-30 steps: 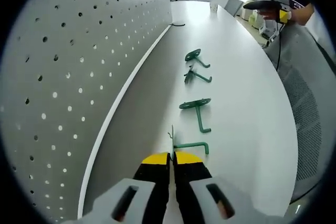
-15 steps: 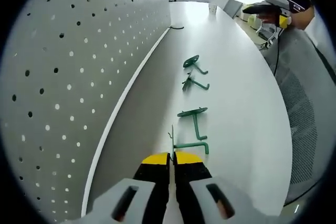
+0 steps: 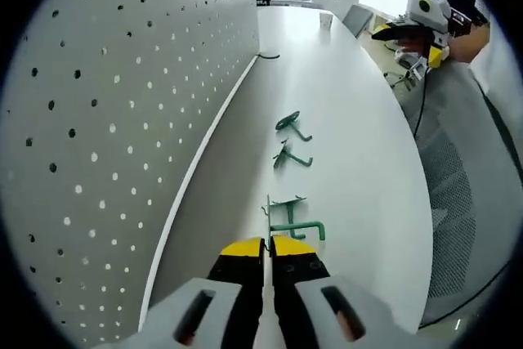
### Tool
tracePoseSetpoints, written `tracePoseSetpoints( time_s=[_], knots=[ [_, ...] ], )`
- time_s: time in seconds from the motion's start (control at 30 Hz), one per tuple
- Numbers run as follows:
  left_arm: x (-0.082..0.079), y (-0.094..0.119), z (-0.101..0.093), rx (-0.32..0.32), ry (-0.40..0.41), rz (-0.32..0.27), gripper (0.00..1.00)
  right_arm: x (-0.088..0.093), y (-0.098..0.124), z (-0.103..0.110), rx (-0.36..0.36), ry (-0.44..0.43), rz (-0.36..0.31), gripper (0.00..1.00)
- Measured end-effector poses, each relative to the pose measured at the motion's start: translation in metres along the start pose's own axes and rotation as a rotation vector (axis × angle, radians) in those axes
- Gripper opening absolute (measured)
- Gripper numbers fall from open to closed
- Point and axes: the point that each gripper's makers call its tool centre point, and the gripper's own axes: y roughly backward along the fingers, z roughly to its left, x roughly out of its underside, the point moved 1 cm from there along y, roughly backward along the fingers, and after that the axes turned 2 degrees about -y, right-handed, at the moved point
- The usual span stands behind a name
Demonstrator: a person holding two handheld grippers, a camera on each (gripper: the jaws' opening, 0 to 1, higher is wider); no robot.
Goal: Insert the hook assembly into the mounting plate slot until the hook locks in place.
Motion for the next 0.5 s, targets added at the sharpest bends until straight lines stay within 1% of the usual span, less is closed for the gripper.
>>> tracePoseSetpoints(
  time_s=[0.23, 0.37, 0.5],
  knots=[
    [-0.017, 0.012, -0.005, 0.019, 0.028, -0.01, 0.01, -0.003, 0.001, -0.001, 0.003, -0.003, -0.012, 0.62],
    [-0.028, 0.022, -0.006, 0.015, 0.018, -0.001, 0.01, -0.003, 0.001, 0.0, 0.001, 0.0, -0.014, 0.62],
    [-0.041, 0.032, -0.007, 0.009, 0.005, -0.008, 0.01, -0.005, 0.001, 0.0, 0.002, 0.002, -0.017, 0.62]
  ],
)
